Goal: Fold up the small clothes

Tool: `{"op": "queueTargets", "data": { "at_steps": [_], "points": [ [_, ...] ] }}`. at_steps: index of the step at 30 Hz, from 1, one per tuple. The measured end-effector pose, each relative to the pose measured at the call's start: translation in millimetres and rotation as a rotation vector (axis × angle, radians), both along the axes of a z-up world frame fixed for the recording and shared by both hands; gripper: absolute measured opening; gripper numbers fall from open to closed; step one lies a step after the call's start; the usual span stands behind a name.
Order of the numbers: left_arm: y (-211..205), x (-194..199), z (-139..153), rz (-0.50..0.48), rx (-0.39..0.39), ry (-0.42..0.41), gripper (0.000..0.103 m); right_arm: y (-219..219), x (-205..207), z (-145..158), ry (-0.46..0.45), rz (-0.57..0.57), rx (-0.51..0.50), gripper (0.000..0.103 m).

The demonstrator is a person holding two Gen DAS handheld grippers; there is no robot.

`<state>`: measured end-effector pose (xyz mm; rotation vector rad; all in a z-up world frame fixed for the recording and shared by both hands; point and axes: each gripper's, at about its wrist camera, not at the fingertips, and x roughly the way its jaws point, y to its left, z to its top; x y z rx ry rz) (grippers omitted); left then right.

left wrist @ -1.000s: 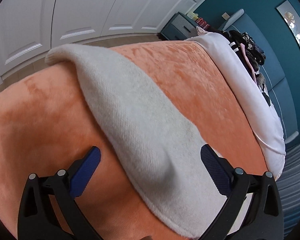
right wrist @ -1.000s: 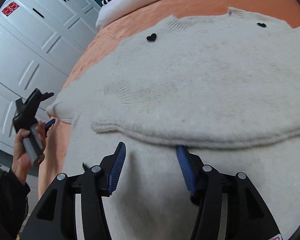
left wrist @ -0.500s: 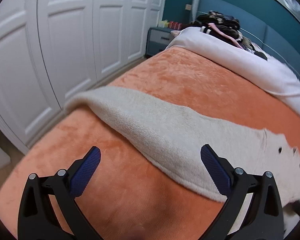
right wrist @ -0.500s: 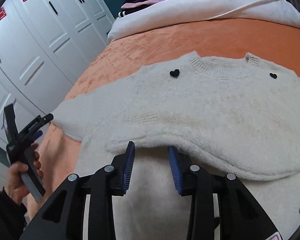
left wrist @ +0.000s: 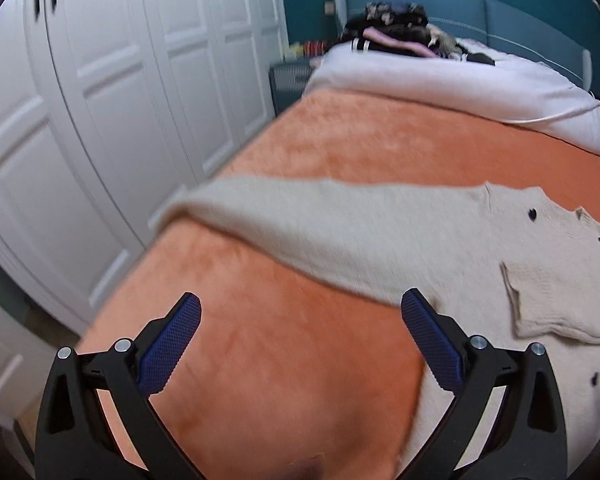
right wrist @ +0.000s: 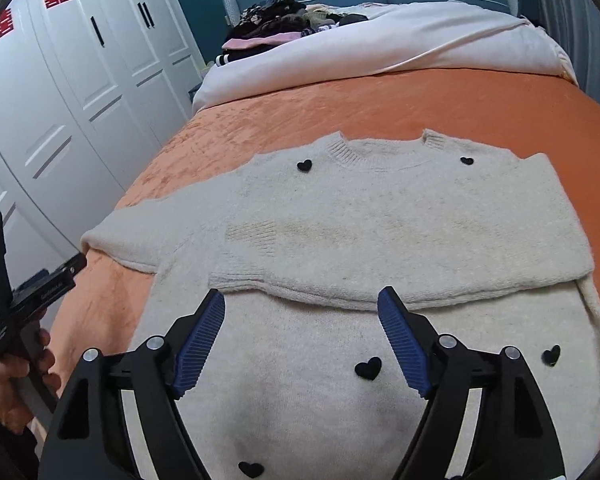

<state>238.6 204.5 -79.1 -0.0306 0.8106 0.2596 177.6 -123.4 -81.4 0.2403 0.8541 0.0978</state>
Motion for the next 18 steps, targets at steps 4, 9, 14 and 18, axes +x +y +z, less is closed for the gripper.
{"op": "queueTargets", "data": {
  "at_steps": [4, 9, 14, 18],
  "points": [
    [18.5, 0.4, -9.1, 0.043, -0.082, 0.041, 0.098, -10.9, -1.4, 2.6, 0.013, -0.04, 0.006, 0.084],
    [86.5, 35.9, -10.5, 0.189, -0.231, -0.008, 0.098, -19.5, -10.2, 0.2, 0.008, -0.048, -0.006, 0.084],
    [186.7, 96.5, -49.0, 0.406, -0.617, -0.026, 0.097, -18.0, -17.7, -7.8, 0.012, -0.035, -0.014, 0.084],
    [212.6, 118.1, -81.7, 0.487, -0.782, -0.014, 0.072, -17.3, -19.7, -19.7, 0.041, -0.048, -0.015, 0.084]
  ]
}}
